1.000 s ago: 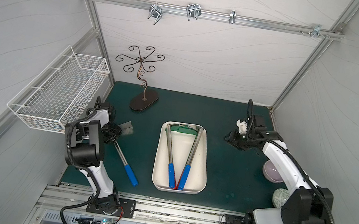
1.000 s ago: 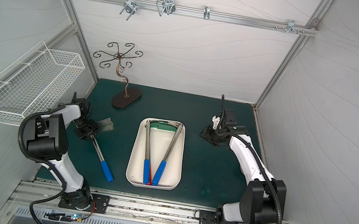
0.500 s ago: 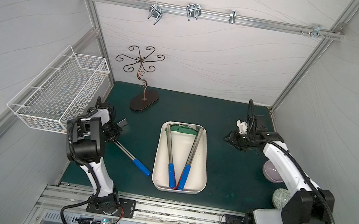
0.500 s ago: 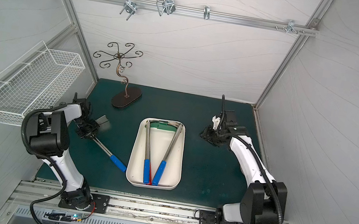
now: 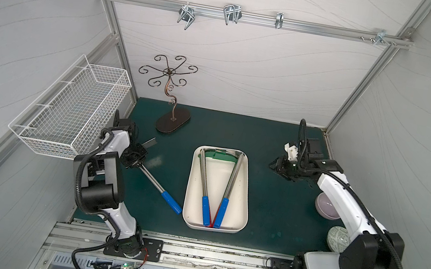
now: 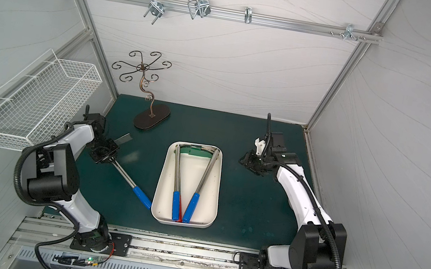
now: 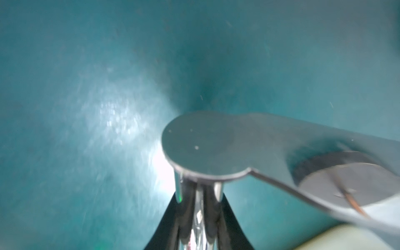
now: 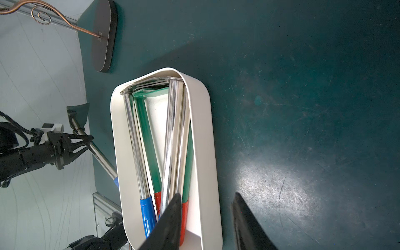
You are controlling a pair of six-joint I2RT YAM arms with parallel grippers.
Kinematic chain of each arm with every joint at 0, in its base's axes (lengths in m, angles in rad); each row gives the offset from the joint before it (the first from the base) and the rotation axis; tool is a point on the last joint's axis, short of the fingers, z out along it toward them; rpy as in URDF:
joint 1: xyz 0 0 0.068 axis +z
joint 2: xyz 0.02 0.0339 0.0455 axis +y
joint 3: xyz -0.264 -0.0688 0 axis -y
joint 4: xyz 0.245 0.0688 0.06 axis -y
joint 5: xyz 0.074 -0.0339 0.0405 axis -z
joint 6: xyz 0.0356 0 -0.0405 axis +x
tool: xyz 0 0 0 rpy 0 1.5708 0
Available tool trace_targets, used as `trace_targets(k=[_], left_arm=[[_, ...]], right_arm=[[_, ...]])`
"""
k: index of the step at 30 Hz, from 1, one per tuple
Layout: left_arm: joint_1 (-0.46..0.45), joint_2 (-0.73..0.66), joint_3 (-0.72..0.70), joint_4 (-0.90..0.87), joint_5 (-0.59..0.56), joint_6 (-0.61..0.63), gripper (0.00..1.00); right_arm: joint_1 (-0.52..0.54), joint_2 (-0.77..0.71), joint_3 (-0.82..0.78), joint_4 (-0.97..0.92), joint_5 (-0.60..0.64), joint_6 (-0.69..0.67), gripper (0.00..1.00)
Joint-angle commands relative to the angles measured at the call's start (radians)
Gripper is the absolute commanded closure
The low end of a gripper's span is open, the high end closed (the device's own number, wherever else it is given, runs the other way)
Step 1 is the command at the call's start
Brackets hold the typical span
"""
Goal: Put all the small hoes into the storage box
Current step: Pick up the hoe from the center of the board, then place the hoe in the storage box.
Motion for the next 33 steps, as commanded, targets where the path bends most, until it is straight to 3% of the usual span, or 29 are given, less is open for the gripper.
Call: trace_targets(k=[1, 9, 20, 33], left_arm=[[-0.006, -0.035, 0.069, -0.089, 0.031, 0.036, 1.0], [-0.011, -0.049, 0.154, -0.185, 0.035, 0.094, 1.0], [-0.119, -0.081, 0.245, -0.28, 0.057, 0.155, 1.0], [-0.252, -0.122, 0.18, -0.257, 0.21, 0.108, 1.0]], right_arm=[[0.021, -0.028, 0.011, -0.019, -0.005, 0.006, 0.59], [0.062, -0.031, 0.019, -0.026, 0.008, 0.016, 0.59], [0.197, 0.017, 0.052, 0.005, -0.052, 0.004, 0.52], [0.392, 0.093, 0.098, 0.058, -0.083, 0.048, 0.5]])
